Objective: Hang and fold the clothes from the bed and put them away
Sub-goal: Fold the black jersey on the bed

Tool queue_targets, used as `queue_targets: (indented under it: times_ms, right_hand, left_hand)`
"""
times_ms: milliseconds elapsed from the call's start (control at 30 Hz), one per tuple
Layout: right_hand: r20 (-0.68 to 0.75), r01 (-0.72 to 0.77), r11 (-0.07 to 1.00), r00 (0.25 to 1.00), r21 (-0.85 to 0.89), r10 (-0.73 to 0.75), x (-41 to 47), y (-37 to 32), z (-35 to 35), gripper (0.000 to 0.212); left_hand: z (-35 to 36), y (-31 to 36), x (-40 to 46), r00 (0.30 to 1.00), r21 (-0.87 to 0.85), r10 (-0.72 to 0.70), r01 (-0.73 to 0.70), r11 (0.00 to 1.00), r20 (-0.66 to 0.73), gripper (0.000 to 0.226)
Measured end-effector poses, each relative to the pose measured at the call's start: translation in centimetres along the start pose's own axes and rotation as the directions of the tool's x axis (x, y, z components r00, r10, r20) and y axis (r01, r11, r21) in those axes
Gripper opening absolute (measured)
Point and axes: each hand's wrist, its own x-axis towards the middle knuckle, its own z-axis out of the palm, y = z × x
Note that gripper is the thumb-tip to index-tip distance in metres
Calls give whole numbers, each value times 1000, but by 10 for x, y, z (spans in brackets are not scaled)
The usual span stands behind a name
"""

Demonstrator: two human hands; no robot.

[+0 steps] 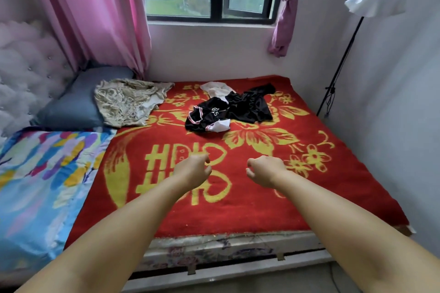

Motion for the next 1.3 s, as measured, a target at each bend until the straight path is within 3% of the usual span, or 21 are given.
queue_targets:
  times_ms: [267,567,733,933,1100,1300]
  right_hand:
    - [115,-15,998,993,66,7,133,32,47,37]
    - [280,13,989,958,144,-54,329,87,130,39]
    - [296,-10,975,953,224,-59,416,83,192,39]
    - [189,-38,951,982,307,-22,495,51,281,40]
    - [188,-37,941,982,337,-29,518,28,351,59]
    - [-37,-10,955,999,296,22,512,19,379,61]
  left_hand:
    - [26,-47,114,990,21,-102,100,995,95,29]
    - [85,-69,315,952,7,-214,218,976,217,32]
    - [138,-95,407,936,-12,-240,252,968,259,34]
    - [213,-140,491,948,-51,-235,251,967,213,35]
    - [265,-185,540,973,-56,-209,215,975,95,48]
    - [295,-213,598,994,243,-112,105,964,17,83]
